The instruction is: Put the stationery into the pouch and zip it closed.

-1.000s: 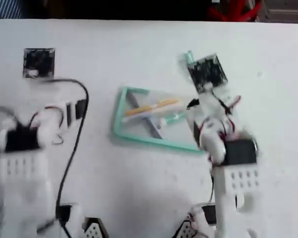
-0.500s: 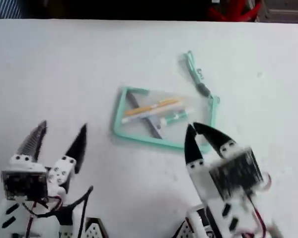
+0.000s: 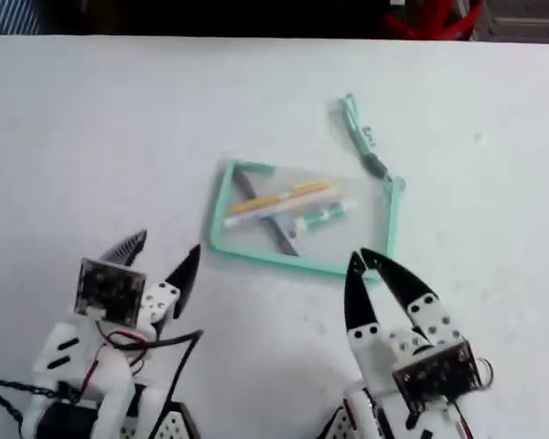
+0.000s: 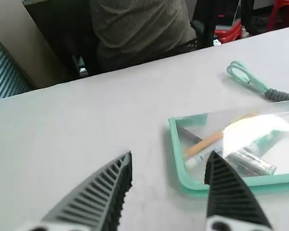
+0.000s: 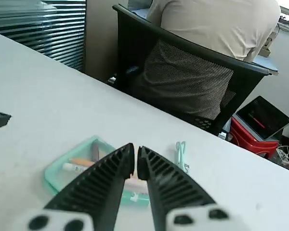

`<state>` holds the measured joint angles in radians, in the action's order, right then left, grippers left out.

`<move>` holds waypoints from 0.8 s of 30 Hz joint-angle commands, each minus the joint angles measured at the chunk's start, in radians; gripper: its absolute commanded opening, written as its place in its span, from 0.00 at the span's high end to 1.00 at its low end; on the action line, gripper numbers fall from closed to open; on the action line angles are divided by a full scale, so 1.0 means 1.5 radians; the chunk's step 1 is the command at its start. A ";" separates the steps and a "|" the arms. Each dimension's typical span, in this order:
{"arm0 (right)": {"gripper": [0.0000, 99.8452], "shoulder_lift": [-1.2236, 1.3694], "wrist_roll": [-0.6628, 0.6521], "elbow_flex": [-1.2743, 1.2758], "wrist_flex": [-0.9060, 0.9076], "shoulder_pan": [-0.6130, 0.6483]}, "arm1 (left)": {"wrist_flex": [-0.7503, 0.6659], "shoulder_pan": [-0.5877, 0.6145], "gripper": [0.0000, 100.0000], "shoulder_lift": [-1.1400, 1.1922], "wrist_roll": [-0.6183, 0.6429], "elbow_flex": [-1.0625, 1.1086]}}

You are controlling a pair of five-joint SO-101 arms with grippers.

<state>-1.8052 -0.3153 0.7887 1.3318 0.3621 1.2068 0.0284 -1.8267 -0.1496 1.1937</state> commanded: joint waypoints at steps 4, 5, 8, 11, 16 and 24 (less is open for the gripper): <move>0.98 -0.001 -0.001 0.110 -0.110 -0.007 | -0.096 0.022 0.76 -0.002 -0.029 0.073; 0.98 -0.001 -0.001 0.136 -0.123 -0.007 | -0.102 0.020 0.76 -0.002 -0.037 0.090; 0.98 -0.001 -0.001 0.217 -0.157 -0.007 | -0.135 0.019 0.76 -0.002 -0.048 0.160; 0.98 -0.001 -0.001 0.298 -0.180 -0.007 | -0.182 0.020 0.76 -0.002 -0.049 0.248; 0.98 0.001 -0.001 0.441 -0.181 -0.007 | -0.213 0.022 0.76 -0.002 -0.049 0.332; 0.98 0.003 -0.001 0.600 -0.168 -0.007 | -0.028 0.025 0.76 0.001 -0.048 0.333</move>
<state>-1.7868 -0.3153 1.6663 1.0817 0.3621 1.0579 0.0529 -1.8174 -0.2140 1.6970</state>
